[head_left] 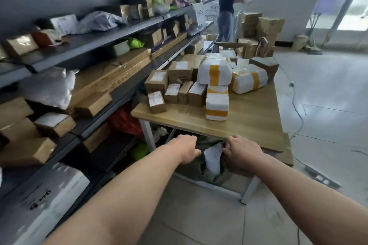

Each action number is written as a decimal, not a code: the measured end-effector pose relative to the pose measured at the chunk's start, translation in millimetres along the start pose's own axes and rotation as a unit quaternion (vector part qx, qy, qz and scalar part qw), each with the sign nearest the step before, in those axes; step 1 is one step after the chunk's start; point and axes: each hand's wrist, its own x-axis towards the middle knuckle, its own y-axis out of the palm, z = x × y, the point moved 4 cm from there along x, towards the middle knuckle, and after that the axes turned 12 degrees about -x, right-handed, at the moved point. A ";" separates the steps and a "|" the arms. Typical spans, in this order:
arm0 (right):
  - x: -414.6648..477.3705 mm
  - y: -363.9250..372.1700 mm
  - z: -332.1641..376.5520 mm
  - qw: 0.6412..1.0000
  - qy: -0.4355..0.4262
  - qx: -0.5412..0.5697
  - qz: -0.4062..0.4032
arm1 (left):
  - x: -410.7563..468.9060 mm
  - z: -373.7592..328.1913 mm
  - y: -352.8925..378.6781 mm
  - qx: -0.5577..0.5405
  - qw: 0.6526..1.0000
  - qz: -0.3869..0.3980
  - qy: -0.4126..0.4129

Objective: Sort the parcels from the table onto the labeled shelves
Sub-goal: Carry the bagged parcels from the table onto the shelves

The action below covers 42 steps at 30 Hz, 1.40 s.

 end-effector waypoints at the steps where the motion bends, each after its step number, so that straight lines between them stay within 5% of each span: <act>1: 14.1 -4.3 -2.2 1.000 0.010 0.006 0.002 | 15.6 1.6 -9.8 -0.002 1.000 0.002 0.010; 15: 140.2 -26.9 -47.9 0.991 0.126 0.043 0.010 | 186.5 20.8 -75.9 -0.025 0.999 0.001 0.032; 32: 330.6 -70.4 -168.0 0.990 0.072 0.103 -0.064 | 357.3 -45.2 -173.6 -0.174 0.969 -0.172 -0.025; 42: 410.5 -80.2 -178.0 0.979 0.049 0.185 -0.071 | 412.5 -26.1 -203.1 -0.195 0.956 -0.198 -0.090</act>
